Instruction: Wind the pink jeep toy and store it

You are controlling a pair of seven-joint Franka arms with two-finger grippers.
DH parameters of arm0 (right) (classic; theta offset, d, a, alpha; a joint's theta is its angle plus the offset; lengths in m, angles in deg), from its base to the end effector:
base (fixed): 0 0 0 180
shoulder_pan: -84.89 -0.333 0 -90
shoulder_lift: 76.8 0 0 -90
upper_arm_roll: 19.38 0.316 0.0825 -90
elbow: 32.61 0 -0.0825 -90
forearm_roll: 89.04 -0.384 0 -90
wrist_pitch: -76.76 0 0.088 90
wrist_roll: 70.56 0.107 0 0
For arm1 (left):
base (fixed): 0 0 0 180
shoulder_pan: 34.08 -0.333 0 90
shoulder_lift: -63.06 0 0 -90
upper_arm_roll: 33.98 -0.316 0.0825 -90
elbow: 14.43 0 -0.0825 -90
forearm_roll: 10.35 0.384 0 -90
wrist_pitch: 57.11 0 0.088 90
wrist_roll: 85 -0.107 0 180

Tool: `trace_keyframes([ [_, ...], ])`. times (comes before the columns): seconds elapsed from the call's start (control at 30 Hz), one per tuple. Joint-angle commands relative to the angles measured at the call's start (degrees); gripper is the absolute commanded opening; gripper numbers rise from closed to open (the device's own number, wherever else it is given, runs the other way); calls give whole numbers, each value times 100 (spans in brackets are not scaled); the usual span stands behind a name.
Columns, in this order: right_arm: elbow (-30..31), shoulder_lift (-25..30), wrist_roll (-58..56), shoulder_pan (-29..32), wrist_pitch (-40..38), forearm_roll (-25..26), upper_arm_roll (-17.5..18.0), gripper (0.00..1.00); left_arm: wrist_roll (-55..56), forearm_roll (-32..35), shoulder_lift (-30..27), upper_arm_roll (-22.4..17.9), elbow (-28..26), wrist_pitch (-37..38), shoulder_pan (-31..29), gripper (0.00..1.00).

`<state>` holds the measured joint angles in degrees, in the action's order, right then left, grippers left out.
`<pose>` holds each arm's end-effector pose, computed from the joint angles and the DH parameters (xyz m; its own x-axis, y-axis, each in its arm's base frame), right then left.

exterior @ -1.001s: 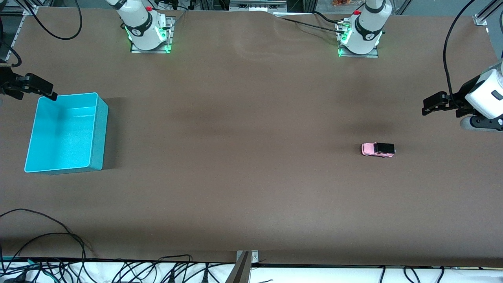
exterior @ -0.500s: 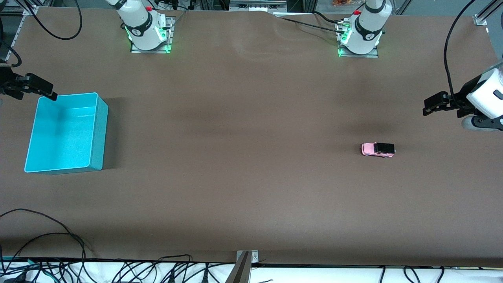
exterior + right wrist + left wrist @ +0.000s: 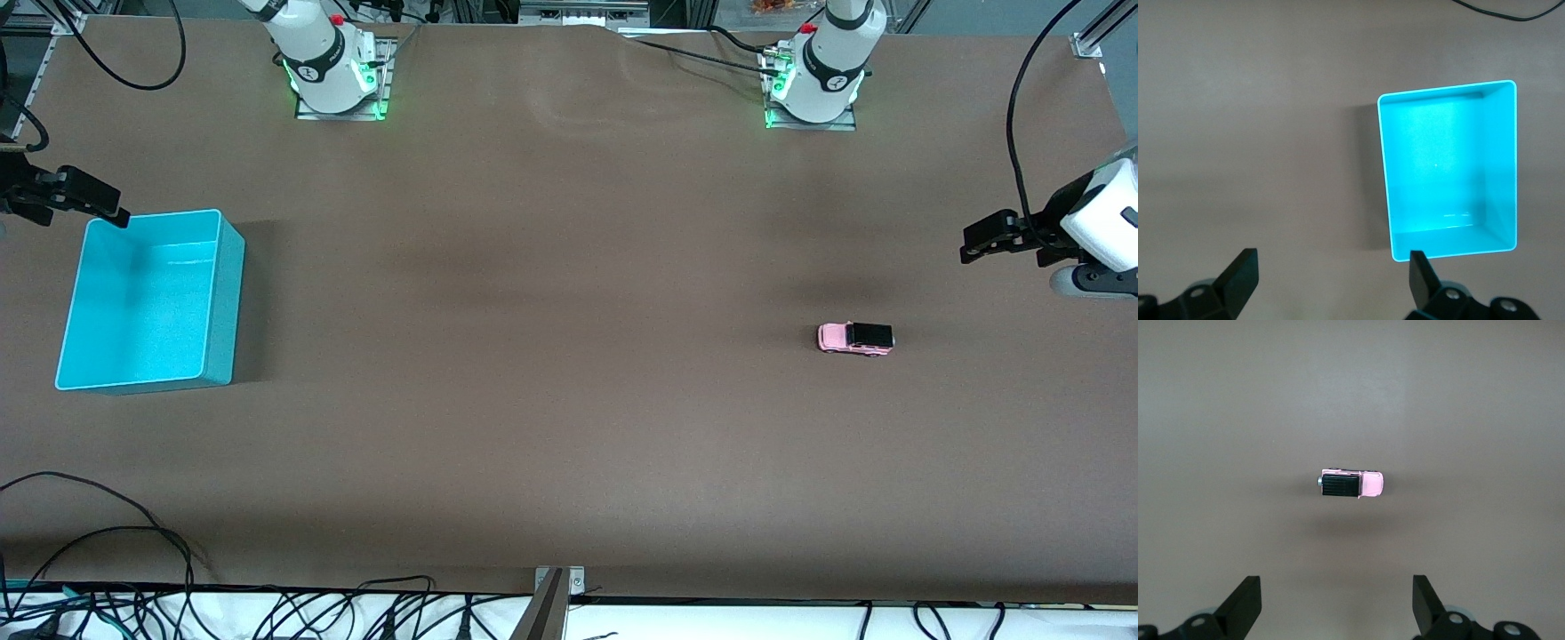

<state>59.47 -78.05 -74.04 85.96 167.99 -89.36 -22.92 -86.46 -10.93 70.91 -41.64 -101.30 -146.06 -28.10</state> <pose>0.5598 -0.0442 0.5971 0.9991 -0.0198 -0.0363 -0.0201 -0.9998 -0.0064 0.5908 0.0112 0.5707 0.9950 0.0041 -0.0995 0.0035 -1.0000 -0.0056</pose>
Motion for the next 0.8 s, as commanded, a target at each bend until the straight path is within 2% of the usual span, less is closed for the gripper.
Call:
trace_keyframes([
  [0.0,-84,-16,-48,-11,-44,-30,-15,100,812,137,181,-8,82,1,-9,100],
  [0.3,-84,-16,-74,-11,-53,-30,-15,100,2306,93,559,-8,73,-25,-61,100],
  [0.77,-84,-16,-92,-11,-53,-30,-15,100,5400,75,1148,1,-24,-790,-167,100],
])
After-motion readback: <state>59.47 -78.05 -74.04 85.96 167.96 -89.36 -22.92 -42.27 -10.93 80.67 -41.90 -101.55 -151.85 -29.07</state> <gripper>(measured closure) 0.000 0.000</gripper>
